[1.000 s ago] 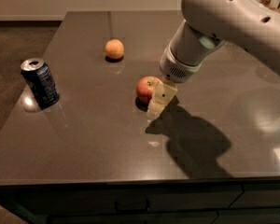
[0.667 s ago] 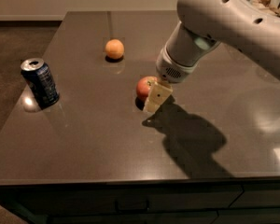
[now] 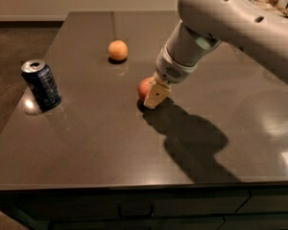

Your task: Move apple near orange

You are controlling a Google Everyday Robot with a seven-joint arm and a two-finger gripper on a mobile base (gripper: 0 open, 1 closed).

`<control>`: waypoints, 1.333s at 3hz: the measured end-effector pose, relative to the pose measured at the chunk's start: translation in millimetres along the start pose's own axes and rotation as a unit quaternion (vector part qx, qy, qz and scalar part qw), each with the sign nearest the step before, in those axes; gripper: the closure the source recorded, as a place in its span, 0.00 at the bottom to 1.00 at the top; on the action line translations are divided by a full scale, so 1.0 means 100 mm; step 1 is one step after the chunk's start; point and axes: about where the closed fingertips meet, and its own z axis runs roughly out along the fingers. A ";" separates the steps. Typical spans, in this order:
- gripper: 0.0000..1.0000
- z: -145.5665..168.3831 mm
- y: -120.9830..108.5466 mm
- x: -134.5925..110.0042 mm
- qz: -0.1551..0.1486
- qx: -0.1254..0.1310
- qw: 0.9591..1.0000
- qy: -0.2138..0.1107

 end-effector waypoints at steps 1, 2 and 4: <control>0.87 -0.06 -0.21 -0.09 0.012 0.017 1.000 -0.005; 1.00 -0.11 -0.60 -0.24 0.036 0.040 0.998 -0.010; 1.00 0.02 -1.44 -0.45 0.080 0.071 0.994 0.009</control>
Offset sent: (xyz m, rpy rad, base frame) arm 0.1258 -0.0030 0.0578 0.0436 -0.1005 -0.2034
